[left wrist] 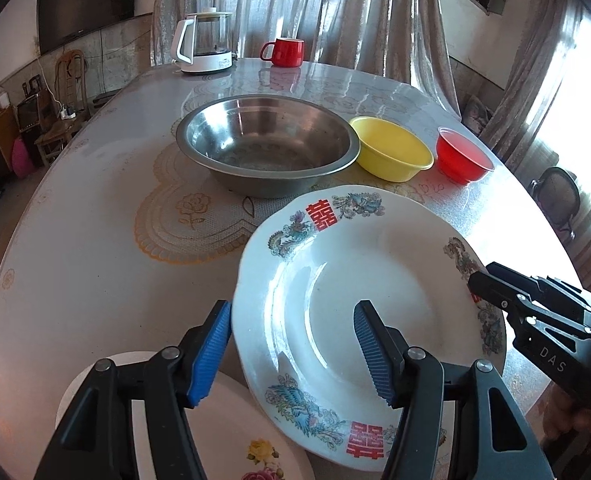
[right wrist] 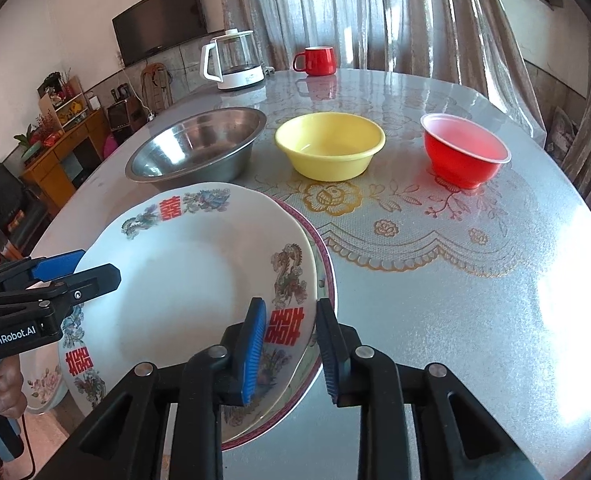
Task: Organize plates and bowls
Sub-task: 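Lower the double-happiness plate onto the purple-rimmed plate and open both grippers, then move the left gripper to the pink-rose plate and grasp its rim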
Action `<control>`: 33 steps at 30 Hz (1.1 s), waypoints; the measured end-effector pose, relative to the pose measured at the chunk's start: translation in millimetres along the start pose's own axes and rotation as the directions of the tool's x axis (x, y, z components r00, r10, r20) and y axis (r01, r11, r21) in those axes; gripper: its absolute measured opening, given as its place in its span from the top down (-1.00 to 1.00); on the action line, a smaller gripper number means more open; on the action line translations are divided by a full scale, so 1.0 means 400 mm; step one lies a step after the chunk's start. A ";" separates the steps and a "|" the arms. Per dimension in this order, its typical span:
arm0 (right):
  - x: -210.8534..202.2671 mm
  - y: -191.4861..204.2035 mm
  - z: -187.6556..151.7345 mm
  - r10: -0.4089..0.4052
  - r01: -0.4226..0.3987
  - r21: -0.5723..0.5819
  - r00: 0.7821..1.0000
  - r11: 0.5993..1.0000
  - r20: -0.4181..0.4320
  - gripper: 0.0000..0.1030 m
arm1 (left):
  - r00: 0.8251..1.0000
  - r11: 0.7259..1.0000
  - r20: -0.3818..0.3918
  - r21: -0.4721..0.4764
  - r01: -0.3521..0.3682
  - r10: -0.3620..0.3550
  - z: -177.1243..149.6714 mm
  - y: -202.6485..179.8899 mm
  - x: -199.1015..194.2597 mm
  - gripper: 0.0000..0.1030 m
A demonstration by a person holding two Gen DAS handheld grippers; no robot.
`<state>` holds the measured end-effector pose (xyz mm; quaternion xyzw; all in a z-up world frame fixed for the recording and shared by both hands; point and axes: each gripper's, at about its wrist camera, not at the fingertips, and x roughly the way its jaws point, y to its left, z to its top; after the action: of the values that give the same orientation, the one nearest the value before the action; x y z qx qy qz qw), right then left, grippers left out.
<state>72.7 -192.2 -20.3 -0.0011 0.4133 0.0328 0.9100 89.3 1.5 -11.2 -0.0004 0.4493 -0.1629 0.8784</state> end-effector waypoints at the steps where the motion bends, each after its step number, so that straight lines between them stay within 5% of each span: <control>1: -0.008 0.003 0.002 -0.015 0.015 -0.008 1.000 1.000 0.013 0.50 | 1.000 1.000 0.000 0.005 -0.005 0.005 0.000 -0.003 0.001 -0.21; 12: 0.009 0.002 0.000 -0.101 0.102 -0.049 0.995 0.994 0.026 0.48 | 1.000 0.999 0.008 0.031 -0.010 0.010 0.004 -0.025 0.016 -0.21; 23: 0.009 -0.029 -0.009 -0.023 0.023 0.023 1.000 0.999 -0.001 0.35 | 0.999 0.999 0.026 -0.031 -0.032 0.033 -0.016 0.031 -0.014 -0.37; 33: -0.064 -0.040 0.013 0.046 -0.053 0.063 0.993 0.997 0.105 0.24 | 0.991 0.982 0.038 -0.143 -0.125 0.131 -0.041 0.129 -0.067 -0.44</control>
<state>60.8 -209.7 2.2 0.0408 0.3663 0.0417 0.9286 76.4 60.6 -7.4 -0.0373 0.4378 -0.0739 0.8952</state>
